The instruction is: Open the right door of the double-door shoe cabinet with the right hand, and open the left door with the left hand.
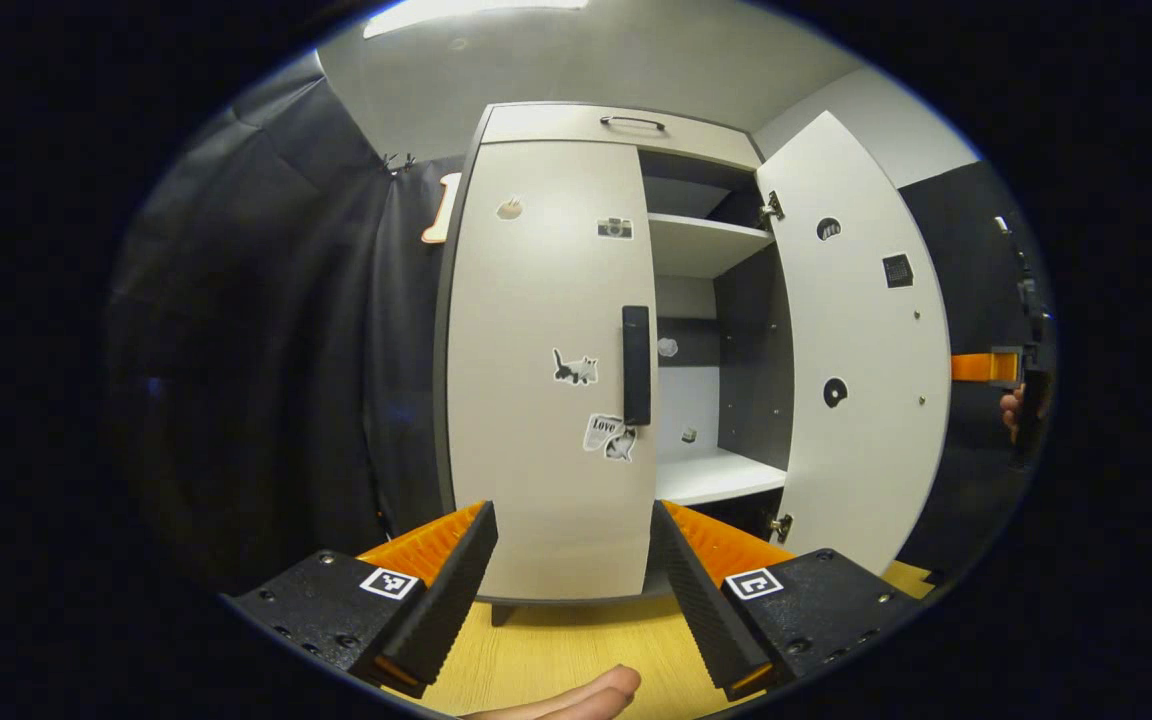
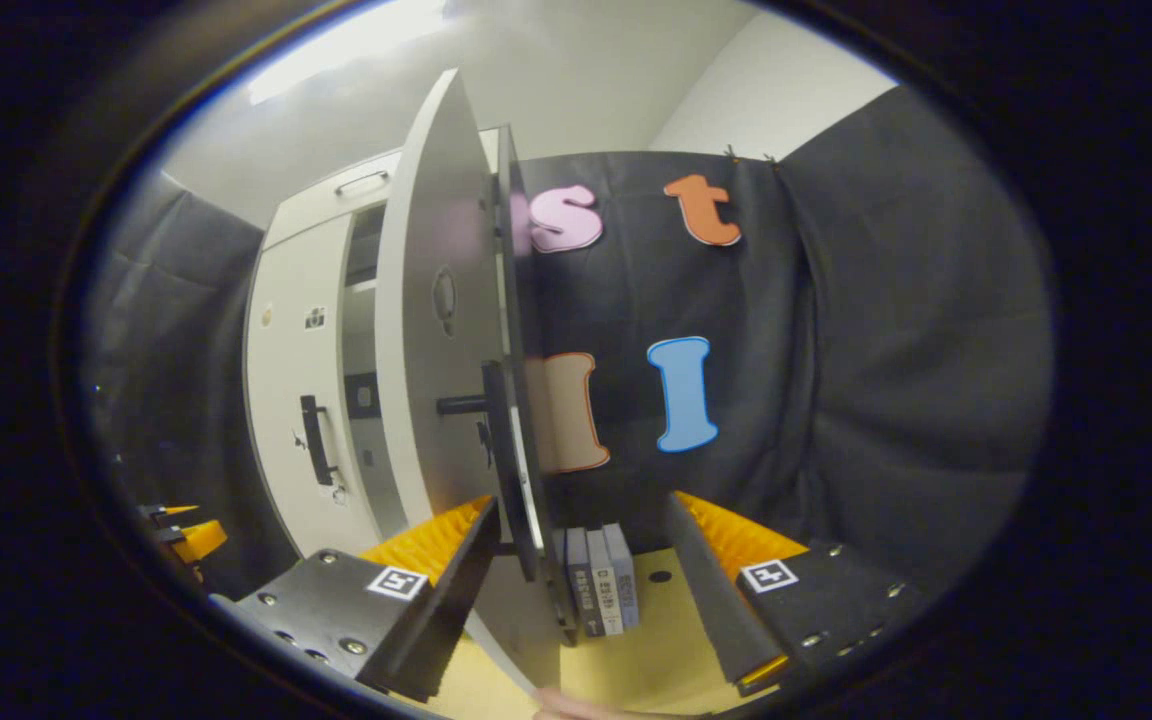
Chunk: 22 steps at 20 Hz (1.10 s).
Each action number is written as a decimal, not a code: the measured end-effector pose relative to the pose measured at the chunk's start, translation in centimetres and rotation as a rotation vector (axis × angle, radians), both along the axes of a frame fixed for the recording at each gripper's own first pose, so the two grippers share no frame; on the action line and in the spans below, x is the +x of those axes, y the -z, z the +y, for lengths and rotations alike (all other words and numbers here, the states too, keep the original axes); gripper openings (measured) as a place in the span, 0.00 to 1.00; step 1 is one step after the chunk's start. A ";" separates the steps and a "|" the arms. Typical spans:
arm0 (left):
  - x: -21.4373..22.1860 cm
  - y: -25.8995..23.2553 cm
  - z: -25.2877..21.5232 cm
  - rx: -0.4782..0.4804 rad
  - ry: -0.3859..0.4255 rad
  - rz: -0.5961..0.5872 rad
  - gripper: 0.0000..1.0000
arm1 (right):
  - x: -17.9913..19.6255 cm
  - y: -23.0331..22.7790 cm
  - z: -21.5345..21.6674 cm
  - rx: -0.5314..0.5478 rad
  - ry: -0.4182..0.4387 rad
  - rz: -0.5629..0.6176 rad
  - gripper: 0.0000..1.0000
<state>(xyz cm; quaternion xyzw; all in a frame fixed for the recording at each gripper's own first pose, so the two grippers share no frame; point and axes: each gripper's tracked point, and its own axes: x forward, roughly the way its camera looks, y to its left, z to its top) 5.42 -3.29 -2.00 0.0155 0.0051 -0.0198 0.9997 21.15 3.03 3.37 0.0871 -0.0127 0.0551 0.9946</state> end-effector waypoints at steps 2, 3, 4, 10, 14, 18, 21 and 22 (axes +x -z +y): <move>2.2 -1.0 -0.9 0.001 0.008 -0.020 0.96 | -1.4 0.2 -0.9 -0.005 0.020 -0.019 0.98; 3.2 -1.4 -1.6 0.001 0.017 -0.026 0.96 | -2.2 0.1 -1.3 0.006 0.033 -0.031 0.99; 4.3 -1.9 -2.2 0.001 0.022 -0.030 0.95 | -3.0 0.3 -1.4 0.020 0.036 -0.032 0.98; 10.5 -4.5 -6.3 0.017 0.062 -0.034 0.95 | -8.3 1.6 -0.4 0.011 0.018 -0.067 0.98; 14.4 -5.3 -6.8 0.003 0.021 -0.015 0.96 | -12.0 3.4 0.2 -0.008 0.037 -0.062 0.94; 17.1 -5.8 -7.5 -0.009 0.013 -0.003 0.96 | -15.0 4.2 0.5 -0.024 0.063 -0.073 0.98; 18.2 -5.8 -7.8 0.004 -0.003 0.000 0.92 | -16.4 4.3 1.2 -0.026 0.054 -0.087 0.98; 18.6 -5.6 -7.4 0.008 -0.025 0.009 0.92 | -16.6 4.4 1.7 -0.022 0.043 -0.089 0.94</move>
